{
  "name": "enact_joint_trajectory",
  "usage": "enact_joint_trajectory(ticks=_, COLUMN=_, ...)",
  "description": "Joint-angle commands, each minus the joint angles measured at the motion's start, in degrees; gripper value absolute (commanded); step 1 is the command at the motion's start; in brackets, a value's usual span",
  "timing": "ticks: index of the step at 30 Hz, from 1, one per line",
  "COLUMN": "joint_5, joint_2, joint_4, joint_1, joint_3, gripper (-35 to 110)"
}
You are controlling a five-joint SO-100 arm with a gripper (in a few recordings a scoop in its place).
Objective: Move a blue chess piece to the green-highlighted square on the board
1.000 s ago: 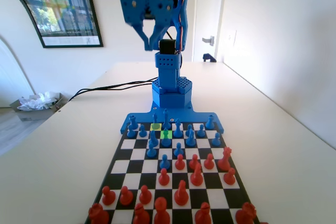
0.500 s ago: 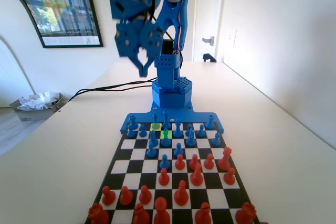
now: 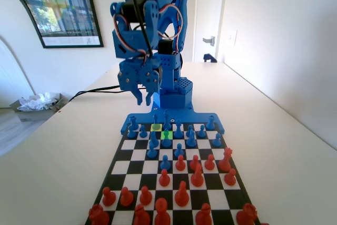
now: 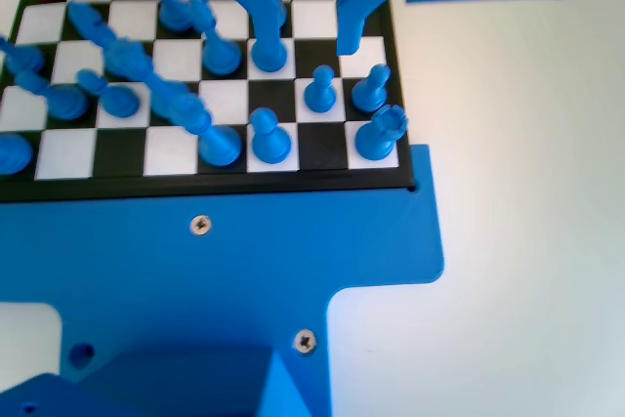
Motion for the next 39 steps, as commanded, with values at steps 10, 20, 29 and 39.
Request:
enact_joint_trajectory(ticks=10, joint_5=0.2, joint_2=-1.3, joint_4=0.7, joint_1=-2.8, joint_3=-1.8, gripper=9)
enact_joint_trajectory(ticks=20, joint_5=1.0, joint_2=-1.3, joint_4=-4.7, joint_1=-5.1, joint_3=2.5, gripper=10)
enact_joint_trajectory(ticks=29, joint_5=-0.6, joint_2=-2.8, joint_4=-8.7, joint_1=-4.9, joint_3=4.5, gripper=10)
enact_joint_trajectory(ticks=39, joint_5=-6.8, joint_2=-2.7, joint_4=-11.2, joint_1=-2.5, joint_3=6.6, gripper=10)
